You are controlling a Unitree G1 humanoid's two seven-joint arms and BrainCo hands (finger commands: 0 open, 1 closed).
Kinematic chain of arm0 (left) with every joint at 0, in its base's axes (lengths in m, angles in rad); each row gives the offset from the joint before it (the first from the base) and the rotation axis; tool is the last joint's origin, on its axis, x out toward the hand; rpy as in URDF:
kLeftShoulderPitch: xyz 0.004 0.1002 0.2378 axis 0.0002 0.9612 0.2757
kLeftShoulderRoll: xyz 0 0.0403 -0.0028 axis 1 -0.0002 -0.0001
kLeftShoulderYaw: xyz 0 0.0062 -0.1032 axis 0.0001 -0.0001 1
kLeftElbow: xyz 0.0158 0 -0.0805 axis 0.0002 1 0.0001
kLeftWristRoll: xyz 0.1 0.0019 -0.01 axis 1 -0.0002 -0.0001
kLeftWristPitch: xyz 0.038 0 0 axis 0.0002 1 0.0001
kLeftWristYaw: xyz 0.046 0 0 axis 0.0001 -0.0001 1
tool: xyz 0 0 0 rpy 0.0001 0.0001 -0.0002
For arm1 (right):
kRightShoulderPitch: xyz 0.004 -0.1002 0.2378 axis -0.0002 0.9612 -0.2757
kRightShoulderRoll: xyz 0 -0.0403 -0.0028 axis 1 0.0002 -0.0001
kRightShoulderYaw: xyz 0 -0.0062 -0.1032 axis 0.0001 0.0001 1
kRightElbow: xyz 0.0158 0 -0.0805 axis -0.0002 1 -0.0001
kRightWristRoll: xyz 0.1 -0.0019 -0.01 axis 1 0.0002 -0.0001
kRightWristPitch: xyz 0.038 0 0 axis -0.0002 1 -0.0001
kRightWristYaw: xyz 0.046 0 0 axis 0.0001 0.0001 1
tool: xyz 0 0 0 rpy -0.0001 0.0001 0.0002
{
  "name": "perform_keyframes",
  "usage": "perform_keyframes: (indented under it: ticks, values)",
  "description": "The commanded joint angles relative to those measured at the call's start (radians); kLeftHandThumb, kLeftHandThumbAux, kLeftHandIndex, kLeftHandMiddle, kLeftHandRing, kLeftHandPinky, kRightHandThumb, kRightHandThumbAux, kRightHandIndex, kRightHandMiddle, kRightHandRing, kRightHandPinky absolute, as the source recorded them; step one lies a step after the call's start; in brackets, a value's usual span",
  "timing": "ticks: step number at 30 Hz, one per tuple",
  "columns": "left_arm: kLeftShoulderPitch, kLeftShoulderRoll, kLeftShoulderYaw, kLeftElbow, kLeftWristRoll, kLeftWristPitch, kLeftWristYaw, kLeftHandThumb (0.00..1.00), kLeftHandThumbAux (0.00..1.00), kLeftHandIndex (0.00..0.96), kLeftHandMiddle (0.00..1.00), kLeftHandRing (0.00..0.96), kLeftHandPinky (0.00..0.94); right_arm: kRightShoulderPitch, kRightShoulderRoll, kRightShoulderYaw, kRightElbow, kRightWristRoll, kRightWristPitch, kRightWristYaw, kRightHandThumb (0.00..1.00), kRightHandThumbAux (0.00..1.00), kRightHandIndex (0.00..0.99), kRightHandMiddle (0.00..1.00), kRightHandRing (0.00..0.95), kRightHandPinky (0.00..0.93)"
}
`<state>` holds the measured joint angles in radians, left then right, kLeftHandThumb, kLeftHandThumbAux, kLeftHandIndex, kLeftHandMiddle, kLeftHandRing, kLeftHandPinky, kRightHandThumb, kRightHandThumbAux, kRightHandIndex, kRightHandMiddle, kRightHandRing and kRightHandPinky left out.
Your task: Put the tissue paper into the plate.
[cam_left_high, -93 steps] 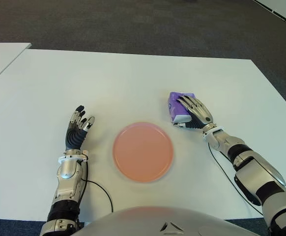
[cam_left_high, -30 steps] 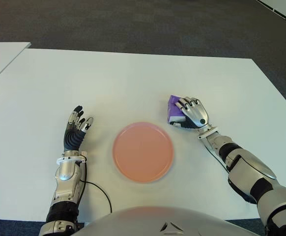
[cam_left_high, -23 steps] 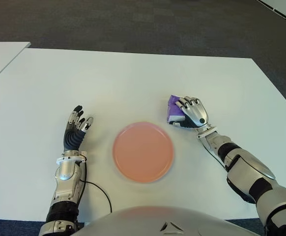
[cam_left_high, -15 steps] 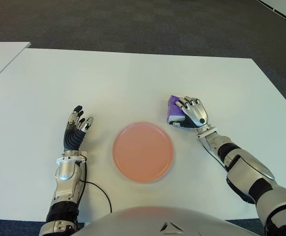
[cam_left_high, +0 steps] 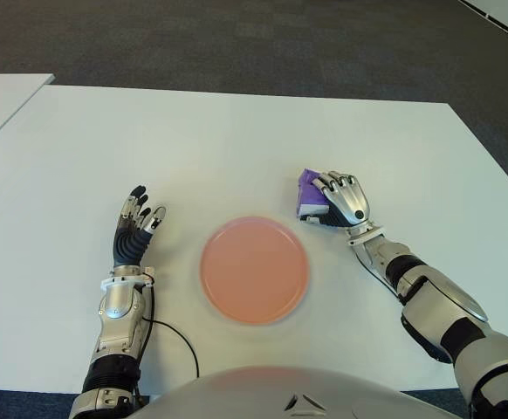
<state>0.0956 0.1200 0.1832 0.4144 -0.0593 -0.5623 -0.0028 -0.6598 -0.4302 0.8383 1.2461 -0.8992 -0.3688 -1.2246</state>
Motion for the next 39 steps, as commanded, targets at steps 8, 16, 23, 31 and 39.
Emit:
perform_keyframes:
  ticks: [8, 16, 23, 31, 39]
  values:
    - [0.010, -0.015, 0.005, 0.055, 0.001, 0.028, 0.010, 0.000, 0.556, 0.000, 0.000, 0.000, 0.000, -0.030, -0.054, -0.194, -0.131, 0.127, -0.179, 0.113, 0.856, 0.675, 0.403, 0.543, 0.871, 0.852]
    - [0.004, -0.017, 0.009, 0.059, -0.002, 0.029, 0.008, 0.000, 0.566, 0.000, 0.000, 0.000, 0.000, 0.049, -0.104, -0.374, -0.577, 0.198, -0.113, 0.244, 0.856, 0.675, 0.403, 0.541, 0.867, 0.847]
    - [0.005, -0.022, 0.005, 0.048, -0.004, 0.030, 0.003, 0.000, 0.573, 0.000, 0.000, 0.000, 0.000, 0.124, -0.069, -0.493, -0.889, 0.330, -0.064, 0.444, 0.856, 0.676, 0.401, 0.537, 0.859, 0.838]
    - [0.004, -0.023, -0.001, 0.038, -0.004, 0.045, 0.002, 0.000, 0.570, 0.000, 0.000, 0.000, 0.000, 0.214, 0.004, -0.562, -1.170, 0.452, 0.006, 0.648, 0.855, 0.677, 0.399, 0.534, 0.858, 0.847]
    - [0.003, -0.025, -0.008, 0.031, 0.002, 0.055, 0.004, 0.000, 0.563, 0.000, 0.000, 0.000, 0.000, 0.360, 0.076, -0.530, -1.367, 0.458, -0.012, 0.809, 0.855, 0.677, 0.398, 0.533, 0.860, 0.849]
